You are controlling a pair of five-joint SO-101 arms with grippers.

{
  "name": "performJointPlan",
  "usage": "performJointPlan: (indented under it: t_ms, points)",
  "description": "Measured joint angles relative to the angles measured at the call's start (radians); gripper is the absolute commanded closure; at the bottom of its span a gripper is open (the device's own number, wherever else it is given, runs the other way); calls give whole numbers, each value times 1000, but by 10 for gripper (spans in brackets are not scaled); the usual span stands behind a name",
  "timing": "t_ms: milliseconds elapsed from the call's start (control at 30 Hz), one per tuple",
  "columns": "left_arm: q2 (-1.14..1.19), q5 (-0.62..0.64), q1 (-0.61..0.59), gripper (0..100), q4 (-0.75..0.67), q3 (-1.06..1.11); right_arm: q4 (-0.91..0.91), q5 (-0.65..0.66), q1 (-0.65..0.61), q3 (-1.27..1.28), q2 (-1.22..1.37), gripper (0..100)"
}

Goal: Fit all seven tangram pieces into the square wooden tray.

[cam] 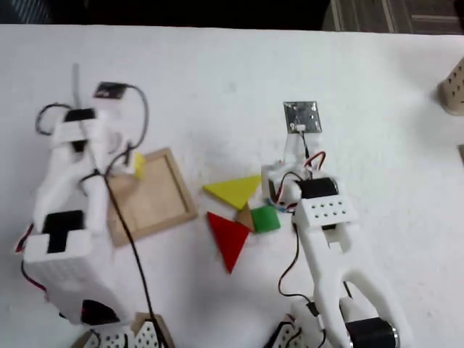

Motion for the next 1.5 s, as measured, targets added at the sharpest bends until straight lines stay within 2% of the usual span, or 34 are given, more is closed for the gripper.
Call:
performJointPlan:
  t_ms: [133,233,433,533,667,867,1267,1500]
  points:
    - [0,178,118,751,68,-11,0,0,11,0,0,949]
    - [0,327,186,751,68,17,-15,0,31,0,0,949]
    - [-21,606,247,751,-86,150,-23,0,32,0,0,949]
    - [0,657,253,751,-143,163,-28,0,37,0,0,949]
    - [0,654,310,751,-161,170,-29,0,37,0,0,949]
    - [0,542,448,751,-143,170,-29,0,38,0,0,949]
    - [0,508,652,750,-137,170,-29,0,80,0,0,949]
    - [-49,499,726,748,-135,175,-43,0,91,0,0,949]
